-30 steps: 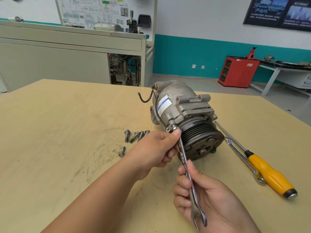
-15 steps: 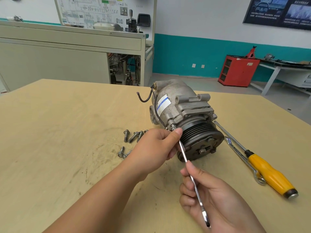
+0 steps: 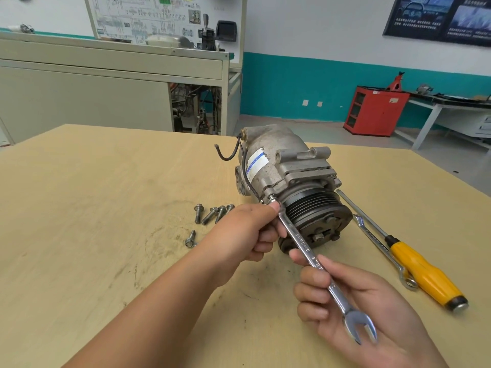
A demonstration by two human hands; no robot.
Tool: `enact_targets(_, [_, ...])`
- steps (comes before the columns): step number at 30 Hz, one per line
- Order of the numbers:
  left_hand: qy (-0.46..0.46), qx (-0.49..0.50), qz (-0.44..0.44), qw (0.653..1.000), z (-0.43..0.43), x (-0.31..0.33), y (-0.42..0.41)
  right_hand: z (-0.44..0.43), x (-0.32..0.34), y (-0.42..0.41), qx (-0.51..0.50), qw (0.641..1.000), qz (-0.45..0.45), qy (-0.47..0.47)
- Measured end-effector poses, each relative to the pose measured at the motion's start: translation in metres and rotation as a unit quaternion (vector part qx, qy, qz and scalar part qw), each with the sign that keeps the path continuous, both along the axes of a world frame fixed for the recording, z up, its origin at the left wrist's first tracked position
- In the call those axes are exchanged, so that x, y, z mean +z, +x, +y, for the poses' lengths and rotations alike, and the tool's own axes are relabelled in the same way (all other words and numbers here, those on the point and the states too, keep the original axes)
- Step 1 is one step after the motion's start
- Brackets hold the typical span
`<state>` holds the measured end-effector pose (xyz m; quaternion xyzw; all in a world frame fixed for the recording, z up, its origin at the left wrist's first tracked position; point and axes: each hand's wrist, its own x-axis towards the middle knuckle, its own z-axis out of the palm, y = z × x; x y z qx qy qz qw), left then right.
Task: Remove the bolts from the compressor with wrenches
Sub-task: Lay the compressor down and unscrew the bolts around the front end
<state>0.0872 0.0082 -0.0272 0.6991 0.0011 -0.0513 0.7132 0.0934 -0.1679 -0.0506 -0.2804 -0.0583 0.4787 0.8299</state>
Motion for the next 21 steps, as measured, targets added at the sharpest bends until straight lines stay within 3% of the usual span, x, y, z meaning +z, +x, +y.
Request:
enact_targets(4, [-0.073, -0.022, 0.041, 0.996, 0.002, -0.001, -0.001, 0.008, 0.002, -0.003, 0.028, 0.998, 0.012, 0.055])
enact_targets(10, [-0.074, -0.014, 0.049, 0.996, 0.001, -0.007, 0.003, 0.018, 0.009, -0.010, -0.008, 0.998, 0.036, 0.050])
enact_targets(15, [-0.019, -0.011, 0.003, 1.000, -0.001, -0.005, 0.002, 0.016, 0.019, -0.016, -0.064, 0.998, 0.016, -0.024])
enact_targets(19, [-0.020, -0.006, -0.008, 1.000, -0.001, -0.006, 0.003, 0.020, 0.022, -0.022, -0.107, 0.973, -0.114, -0.172])
enact_targets(21, [-0.027, -0.006, -0.009, 1.000, -0.002, -0.005, 0.002, 0.022, 0.022, -0.023, -0.116, 0.963, -0.143, -0.195])
